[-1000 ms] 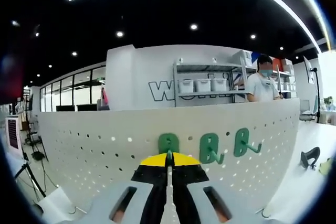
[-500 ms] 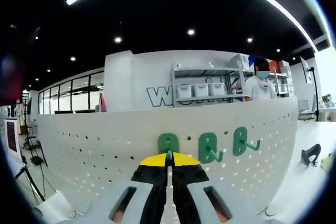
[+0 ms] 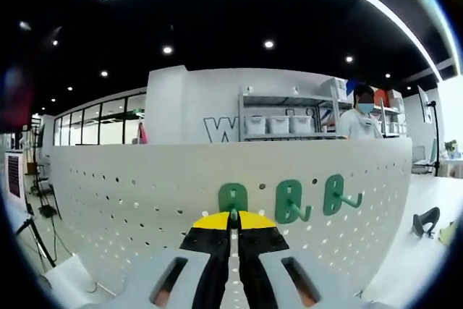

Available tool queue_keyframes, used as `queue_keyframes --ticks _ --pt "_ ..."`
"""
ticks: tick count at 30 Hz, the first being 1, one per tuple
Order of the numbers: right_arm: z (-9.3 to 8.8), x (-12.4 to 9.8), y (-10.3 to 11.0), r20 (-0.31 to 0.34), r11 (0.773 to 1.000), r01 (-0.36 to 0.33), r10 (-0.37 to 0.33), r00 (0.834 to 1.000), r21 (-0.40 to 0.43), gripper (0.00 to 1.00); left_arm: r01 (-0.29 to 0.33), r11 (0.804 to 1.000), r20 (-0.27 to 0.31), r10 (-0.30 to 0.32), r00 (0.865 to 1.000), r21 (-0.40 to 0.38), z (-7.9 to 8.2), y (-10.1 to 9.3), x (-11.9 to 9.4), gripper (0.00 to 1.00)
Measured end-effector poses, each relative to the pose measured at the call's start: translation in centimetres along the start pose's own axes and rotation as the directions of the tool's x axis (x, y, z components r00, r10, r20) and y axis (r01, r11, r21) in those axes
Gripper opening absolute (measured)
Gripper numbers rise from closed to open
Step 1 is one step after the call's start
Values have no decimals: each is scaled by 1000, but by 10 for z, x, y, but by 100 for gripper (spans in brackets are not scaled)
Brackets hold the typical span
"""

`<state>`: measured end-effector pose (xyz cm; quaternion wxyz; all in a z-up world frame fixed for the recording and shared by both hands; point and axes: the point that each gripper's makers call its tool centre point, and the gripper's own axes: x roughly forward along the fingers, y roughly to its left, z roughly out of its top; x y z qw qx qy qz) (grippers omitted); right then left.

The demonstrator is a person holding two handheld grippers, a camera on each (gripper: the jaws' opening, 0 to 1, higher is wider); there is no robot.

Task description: Insert the hook assembly into the mounting plate slot until the hook locks in place.

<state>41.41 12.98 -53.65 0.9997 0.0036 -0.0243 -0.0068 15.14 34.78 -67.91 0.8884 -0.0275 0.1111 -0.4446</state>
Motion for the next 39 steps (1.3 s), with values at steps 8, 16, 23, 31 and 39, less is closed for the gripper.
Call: queue_keyframes --ticks 8,16,23,31,39 --pt "3 0 3 -17 1000 -26 26 1000 7 4 5 1000 -6 -5 1000 3 -1 -1 1 91" --pt "5 -4 10 -32 998 -67 67 997 9 10 6 1000 -5 -6 1000 12 2 -4 5 91" --pt "-3 -15 16 -87 994 -102 98 991 -41 15 3 1000 -12 -2 1000 10 2 -6 6 90" --pt "-8 -30 15 -110 991 -128 123 986 -42 21 -12 1000 -13 12 1000 12 3 -5 5 88" --pt "-21 -50 25 -124 983 -171 161 979 -74 22 -28 1000 -30 28 999 1 -3 -4 7 89"
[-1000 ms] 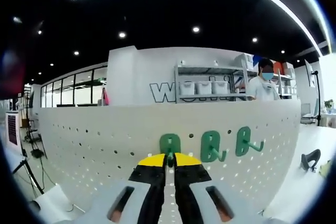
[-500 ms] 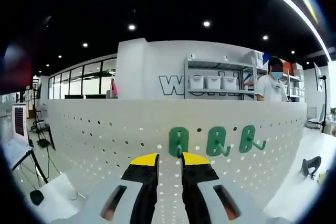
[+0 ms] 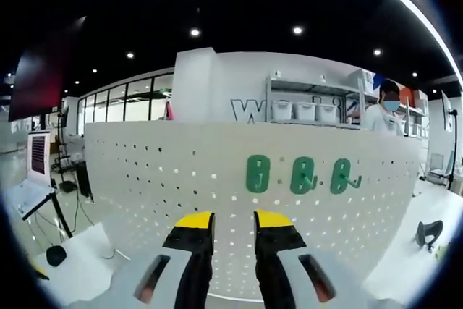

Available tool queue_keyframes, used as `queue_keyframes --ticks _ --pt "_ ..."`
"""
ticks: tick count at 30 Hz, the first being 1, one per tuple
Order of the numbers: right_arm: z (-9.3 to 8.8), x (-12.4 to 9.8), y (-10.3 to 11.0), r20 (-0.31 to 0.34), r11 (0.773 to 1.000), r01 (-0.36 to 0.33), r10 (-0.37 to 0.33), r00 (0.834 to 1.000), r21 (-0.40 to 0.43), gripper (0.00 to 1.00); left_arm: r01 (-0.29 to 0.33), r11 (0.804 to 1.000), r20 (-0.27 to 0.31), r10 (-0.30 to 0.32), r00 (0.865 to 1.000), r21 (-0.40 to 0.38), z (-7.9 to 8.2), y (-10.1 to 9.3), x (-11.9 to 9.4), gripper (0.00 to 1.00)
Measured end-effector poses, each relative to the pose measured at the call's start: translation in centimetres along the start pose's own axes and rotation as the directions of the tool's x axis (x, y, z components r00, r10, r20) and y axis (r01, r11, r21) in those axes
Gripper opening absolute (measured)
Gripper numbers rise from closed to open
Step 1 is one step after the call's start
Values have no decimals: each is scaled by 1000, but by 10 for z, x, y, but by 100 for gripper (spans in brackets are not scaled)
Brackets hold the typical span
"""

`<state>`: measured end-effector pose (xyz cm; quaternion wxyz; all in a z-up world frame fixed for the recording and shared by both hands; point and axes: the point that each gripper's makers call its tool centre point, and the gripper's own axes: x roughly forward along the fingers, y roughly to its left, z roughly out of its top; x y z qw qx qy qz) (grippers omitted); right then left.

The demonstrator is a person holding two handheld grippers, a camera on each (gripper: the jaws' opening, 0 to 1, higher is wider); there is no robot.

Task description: Insert the hook assembly into the mounting plate slot until the hook locks in place.

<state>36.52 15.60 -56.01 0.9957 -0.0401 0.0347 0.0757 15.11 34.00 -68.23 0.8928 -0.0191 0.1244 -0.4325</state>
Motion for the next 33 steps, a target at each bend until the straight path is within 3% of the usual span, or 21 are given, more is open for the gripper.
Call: queue_keyframes --ticks 12,17,26,30,33 --pt "-12 -24 13 -4 997 -69 69 998 20 32 -27 1000 -23 26 999 -7 -6 3 -2 89" --pt "-13 -35 19 1 993 -117 117 993 27 43 -30 1000 -33 30 999 3 -4 3 -3 89" --pt "-11 -70 29 56 978 -210 210 976 -2 53 -31 999 -33 32 999 20 3 2 0 89" --pt "-21 -83 32 58 970 -242 242 969 -4 62 -33 999 -46 35 998 34 2 1 2 89" --pt "-30 -93 32 45 967 -256 256 966 0 63 -43 998 -51 45 998 34 0 4 2 89"
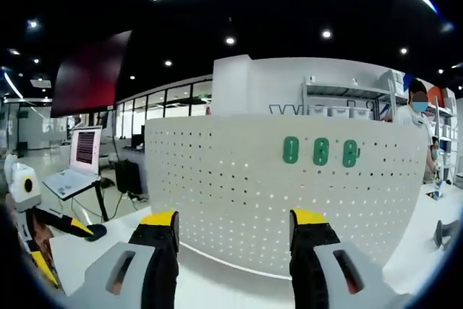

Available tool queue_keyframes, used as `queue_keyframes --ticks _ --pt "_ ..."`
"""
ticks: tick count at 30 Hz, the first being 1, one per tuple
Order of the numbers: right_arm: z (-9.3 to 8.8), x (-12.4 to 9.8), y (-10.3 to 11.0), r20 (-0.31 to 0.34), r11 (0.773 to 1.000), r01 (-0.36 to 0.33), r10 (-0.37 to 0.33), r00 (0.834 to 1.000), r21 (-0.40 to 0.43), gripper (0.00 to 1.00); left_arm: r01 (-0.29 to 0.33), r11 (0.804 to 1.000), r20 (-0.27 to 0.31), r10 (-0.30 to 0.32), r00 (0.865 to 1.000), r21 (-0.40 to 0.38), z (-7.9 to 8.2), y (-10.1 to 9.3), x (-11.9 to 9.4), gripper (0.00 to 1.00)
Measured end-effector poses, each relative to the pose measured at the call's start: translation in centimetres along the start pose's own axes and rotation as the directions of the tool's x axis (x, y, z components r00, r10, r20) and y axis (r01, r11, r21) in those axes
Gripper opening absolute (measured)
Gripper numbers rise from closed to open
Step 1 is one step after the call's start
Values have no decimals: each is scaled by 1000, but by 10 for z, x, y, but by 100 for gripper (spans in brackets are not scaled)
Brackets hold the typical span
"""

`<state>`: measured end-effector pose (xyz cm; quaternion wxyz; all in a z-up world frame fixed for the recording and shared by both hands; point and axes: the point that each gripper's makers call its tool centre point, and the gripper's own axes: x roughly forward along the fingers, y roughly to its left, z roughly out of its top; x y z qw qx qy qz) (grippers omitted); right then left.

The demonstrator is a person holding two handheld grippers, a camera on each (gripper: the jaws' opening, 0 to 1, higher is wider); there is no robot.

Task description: Insert the hook assembly into the mounting plate slot until the hook locks in place.

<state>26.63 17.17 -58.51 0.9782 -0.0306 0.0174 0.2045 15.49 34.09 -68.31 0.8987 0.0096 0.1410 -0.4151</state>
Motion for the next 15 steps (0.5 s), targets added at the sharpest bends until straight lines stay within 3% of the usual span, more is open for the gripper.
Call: queue_keyframes --ticks 6,15 --pt "-18 -23 12 -31 1000 -29 29 999 -10 64 -24 1000 -28 23 999 -4 -8 4 2 89" --pt "-28 -48 20 -46 998 -60 59 997 -24 64 -54 999 -53 55 997 8 -10 16 9 86"
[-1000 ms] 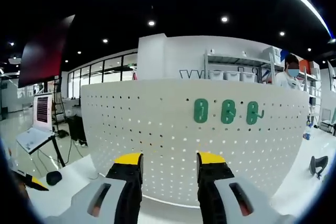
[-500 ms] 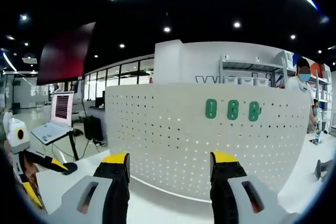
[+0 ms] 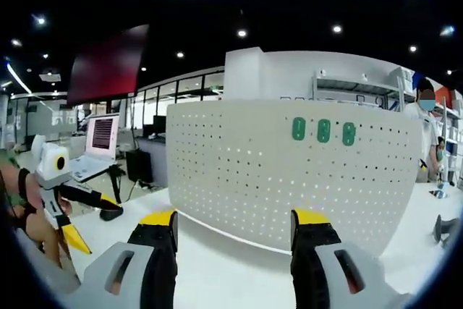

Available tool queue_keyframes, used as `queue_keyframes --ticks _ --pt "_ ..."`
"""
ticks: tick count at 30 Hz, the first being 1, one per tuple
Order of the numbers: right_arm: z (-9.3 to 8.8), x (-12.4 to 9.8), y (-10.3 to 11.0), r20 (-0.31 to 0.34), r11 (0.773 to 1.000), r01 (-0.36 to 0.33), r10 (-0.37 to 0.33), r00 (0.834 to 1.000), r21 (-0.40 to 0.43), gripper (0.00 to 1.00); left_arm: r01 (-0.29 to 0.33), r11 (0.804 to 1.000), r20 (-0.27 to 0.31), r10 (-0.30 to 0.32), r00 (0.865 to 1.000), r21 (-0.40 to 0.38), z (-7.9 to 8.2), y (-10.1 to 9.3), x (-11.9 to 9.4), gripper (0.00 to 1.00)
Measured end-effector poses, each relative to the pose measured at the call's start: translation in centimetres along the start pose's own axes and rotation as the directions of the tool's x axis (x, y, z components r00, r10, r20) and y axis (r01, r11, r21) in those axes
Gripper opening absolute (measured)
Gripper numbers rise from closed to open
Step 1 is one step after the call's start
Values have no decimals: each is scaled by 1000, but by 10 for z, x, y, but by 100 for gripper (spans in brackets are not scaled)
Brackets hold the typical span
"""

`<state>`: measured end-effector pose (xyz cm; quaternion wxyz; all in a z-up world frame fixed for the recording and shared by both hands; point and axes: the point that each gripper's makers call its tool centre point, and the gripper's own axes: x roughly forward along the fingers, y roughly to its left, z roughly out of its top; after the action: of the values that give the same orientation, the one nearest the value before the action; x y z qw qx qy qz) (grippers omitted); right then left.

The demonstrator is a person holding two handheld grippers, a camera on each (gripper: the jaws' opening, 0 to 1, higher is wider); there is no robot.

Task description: Insert the hook assembly into the mounting plate slot until the hook locks in place.

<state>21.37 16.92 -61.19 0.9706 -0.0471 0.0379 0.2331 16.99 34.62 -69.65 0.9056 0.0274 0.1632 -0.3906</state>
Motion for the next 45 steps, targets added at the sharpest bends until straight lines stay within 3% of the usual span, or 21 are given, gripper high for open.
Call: queue_keyframes --ticks 3,4,6,13,15,18,29,45 --pt "-5 -8 1 -3 1000 4 -4 1000 8 64 -10 1000 -25 9 1000 -7 -4 5 5 84" --pt "-6 -10 2 1 1000 4 -4 1000 12 64 -13 1000 -69 12 998 -11 -10 6 6 83" --pt "-12 -15 4 -1 999 9 -9 1000 38 64 -8 1000 -63 7 998 -10 -10 6 10 83" --pt "-26 -26 8 -23 998 11 -10 1000 57 64 -21 1000 -141 21 990 1 -28 13 21 80" --pt "-27 -30 9 -15 998 11 -10 1000 69 64 -41 999 -168 35 985 -35 -35 17 23 78" --pt "-32 -36 11 -26 997 10 -8 1000 71 64 -58 998 -206 53 977 -19 -42 22 27 78" --pt "-36 -53 9 -13 996 -5 6 1000 88 68 -75 997 -259 66 964 -23 -55 37 42 73" --pt "-51 -65 12 -38 991 -3 9 999 137 63 -134 991 -354 125 927 -2 -78 72 56 58"
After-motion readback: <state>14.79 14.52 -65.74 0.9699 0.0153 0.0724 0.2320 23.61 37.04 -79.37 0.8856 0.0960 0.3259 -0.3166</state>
